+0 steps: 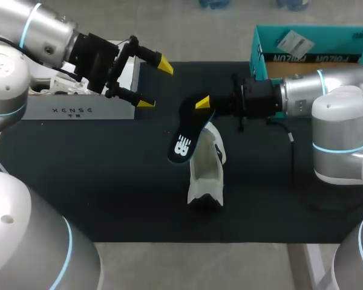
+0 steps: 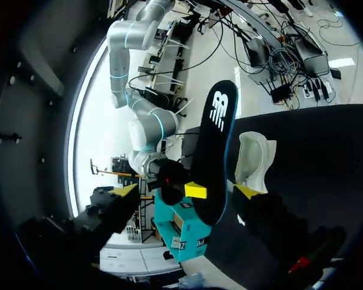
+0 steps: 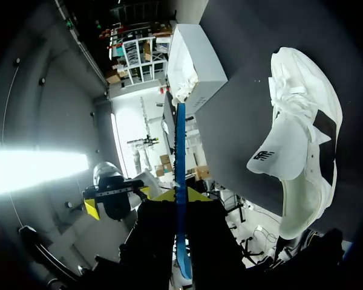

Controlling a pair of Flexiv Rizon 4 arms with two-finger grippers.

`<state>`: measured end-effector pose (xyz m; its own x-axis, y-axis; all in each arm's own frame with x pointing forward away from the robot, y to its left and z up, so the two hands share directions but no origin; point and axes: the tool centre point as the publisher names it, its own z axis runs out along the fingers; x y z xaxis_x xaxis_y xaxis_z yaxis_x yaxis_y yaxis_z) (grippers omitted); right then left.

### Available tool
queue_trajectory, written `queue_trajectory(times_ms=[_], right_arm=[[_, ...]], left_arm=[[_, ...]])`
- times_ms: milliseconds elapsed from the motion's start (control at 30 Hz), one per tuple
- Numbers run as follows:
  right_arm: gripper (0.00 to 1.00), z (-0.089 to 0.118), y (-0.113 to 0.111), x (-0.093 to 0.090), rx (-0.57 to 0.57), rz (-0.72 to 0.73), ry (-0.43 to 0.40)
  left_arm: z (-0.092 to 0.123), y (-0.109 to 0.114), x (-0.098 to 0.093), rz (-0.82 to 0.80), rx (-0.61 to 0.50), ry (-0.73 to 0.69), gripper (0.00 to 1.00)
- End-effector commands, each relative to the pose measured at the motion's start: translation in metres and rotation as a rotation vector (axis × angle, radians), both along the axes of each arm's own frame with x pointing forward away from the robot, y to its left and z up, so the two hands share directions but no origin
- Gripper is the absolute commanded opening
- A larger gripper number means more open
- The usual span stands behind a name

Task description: Take the shoe out of the shoebox, open the shoe tongue, remove and reinsert the insole, then place the shoe into the shoebox

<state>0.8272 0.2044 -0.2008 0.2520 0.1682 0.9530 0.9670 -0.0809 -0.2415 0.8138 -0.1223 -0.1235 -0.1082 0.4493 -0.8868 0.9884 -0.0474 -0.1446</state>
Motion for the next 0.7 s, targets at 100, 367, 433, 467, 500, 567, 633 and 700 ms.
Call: queue_trajectory(times_ms=[100,367,433,467,500,567,633,700], right_arm=[[0.00,0.000,0.001,0.000,-0.003,0.000,0.000],[0.00,0.000,0.001,0.000,-0.003,0.000,0.000],[0.00,0.000,0.001,0.000,-0.003,0.000,0.000],[0.00,0.000,0.001,0.000,-0.003,0.000,0.000],[0.00,0.000,0.001,0.000,-0.003,0.000,0.000],[0.00,0.000,0.001,0.000,-0.003,0.000,0.000],[0.00,0.000,0.001,0.000,-0.003,0.000,0.000],[0.00,0.000,0.001,0.000,-0.003,0.000,0.000]], left_arm=[[-0.018,0.018,-0.008,-0.065,-0.172,0.019,1.00],[-0.037,0.017,-0.017,-0.113,-0.340,0.077,1.00],[-0.040,0.010,-0.021,-0.113,-0.347,0.076,1.00],[-0.042,0.005,-0.023,-0.110,-0.343,0.065,1.00],[-0.043,0.000,-0.024,-0.102,-0.340,0.057,1.00],[-0.045,-0.008,-0.027,-0.087,-0.341,0.042,1.00],[-0.048,-0.015,-0.028,-0.069,-0.353,0.036,1.00],[-0.049,-0.022,-0.029,-0.058,-0.373,0.038,1.00]])
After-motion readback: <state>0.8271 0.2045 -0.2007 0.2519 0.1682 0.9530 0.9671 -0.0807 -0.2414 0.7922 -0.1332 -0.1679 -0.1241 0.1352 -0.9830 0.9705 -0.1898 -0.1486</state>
